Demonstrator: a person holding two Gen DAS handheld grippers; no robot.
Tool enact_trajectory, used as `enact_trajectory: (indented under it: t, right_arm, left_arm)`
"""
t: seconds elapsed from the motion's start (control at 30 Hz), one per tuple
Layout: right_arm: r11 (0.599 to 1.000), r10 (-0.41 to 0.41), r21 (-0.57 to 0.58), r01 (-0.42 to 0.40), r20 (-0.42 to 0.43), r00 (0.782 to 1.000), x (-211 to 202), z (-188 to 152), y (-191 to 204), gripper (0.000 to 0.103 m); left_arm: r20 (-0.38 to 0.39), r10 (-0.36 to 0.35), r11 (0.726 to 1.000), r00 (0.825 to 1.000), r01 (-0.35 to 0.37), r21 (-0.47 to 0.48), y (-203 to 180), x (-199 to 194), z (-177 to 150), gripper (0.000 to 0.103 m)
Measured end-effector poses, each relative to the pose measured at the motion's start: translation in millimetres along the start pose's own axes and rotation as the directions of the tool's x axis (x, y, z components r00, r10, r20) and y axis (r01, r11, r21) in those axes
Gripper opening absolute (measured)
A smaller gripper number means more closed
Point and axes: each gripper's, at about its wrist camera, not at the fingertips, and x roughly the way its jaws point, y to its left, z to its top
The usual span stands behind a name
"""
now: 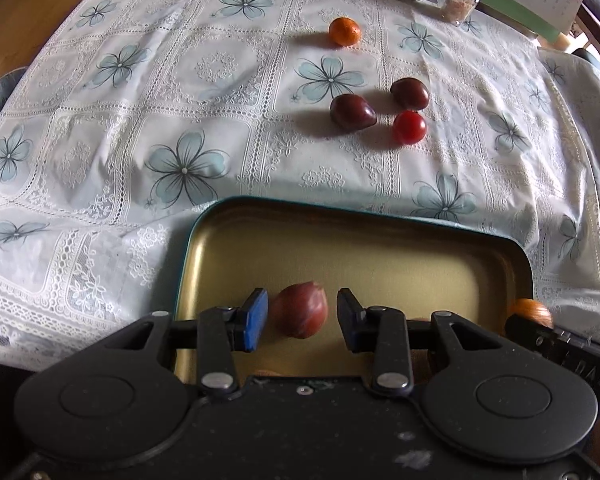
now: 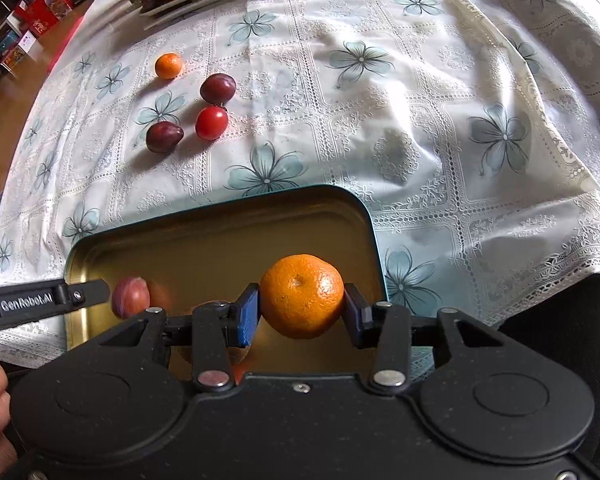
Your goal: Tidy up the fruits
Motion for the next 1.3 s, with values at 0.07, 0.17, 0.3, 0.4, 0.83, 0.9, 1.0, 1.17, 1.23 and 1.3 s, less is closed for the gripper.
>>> enact_trajectory:
  t: [0.07, 0.17, 0.3, 0.4, 0.83, 0.9, 1.0, 1.17, 1.23, 1.3]
  right_arm:
    - [1.0, 0.002, -0.002, -0.002, 0.017, 1.0, -2.8, -0.6, -0.4, 0.052]
    - [1.0, 0.005, -0.004, -0.005, 0.035, 0.999, -6.5, -1.3, -0.9, 0.052]
    - [1.0, 0.014, -0.011, -0.013, 0.042, 0.999, -7.5, -5.4, -3.6, 0.052]
    - [1.0, 0.004, -0.011, -0.004, 0.038, 0.999, -4.8, -11.3, -6.6, 0.052]
    - [1.0, 0.008, 0.017, -0.009, 0.012, 1.0, 4.7, -47.8, -23.9, 0.052]
    - [1.0, 0.006, 0.008, -0.006, 0.021, 1.0, 5.4, -55.9, -23.7, 0.052]
    - [1.0, -0.006, -0.022, 0.007, 0.054, 0.999, 5.0, -68.9, -21.0, 0.052]
    - [0.997, -0.008, -0.076, 0.015, 0.089, 0.996, 1.7, -83.8, -14.4, 0.052]
    - [0.996, -0.014, -0.09, 0.023, 0.105, 0.994, -0.3, -86.7, -12.1, 0.051]
    - [0.995, -0.026, -0.094, 0.037, 0.115, 0.993, -0.9, -89.5, -11.0, 0.051]
  left_arm:
    - [-0.002, 0.004, 1.0, 1.0, -0.004, 0.004, -0.4, 1.0, -3.4, 0.037]
    - [0.003, 0.011, 1.0, 1.0, -0.011, 0.005, -0.9, 1.6, -8.4, 0.037]
    - [0.024, 0.024, 1.0, 0.999, -0.024, 0.011, -1.3, 0.5, -18.9, 0.037]
    - [0.043, 0.039, 0.999, 0.998, -0.04, 0.013, -1.4, -0.3, -29.7, 0.037]
    - [0.088, 0.038, 0.999, 0.995, -0.035, -0.03, 8.7, -9.6, -69.5, 0.037]
    - [0.112, 0.048, 0.999, 0.993, -0.045, -0.024, 7.7, -12.0, -75.4, 0.037]
    - [0.153, 0.071, 0.997, 0.986, -0.069, -0.016, 6.3, -12.8, -86.1, 0.038]
    - [0.211, 0.095, 0.995, 0.973, -0.099, 0.012, 2.2, -10.4, -102.2, 0.041]
    - [0.234, 0.106, 0.993, 0.967, -0.114, 0.024, 0.4, -11.6, -108.4, 0.042]
    - [0.247, 0.101, 0.993, 0.964, -0.111, 0.028, -0.5, -13.0, -110.9, 0.041]
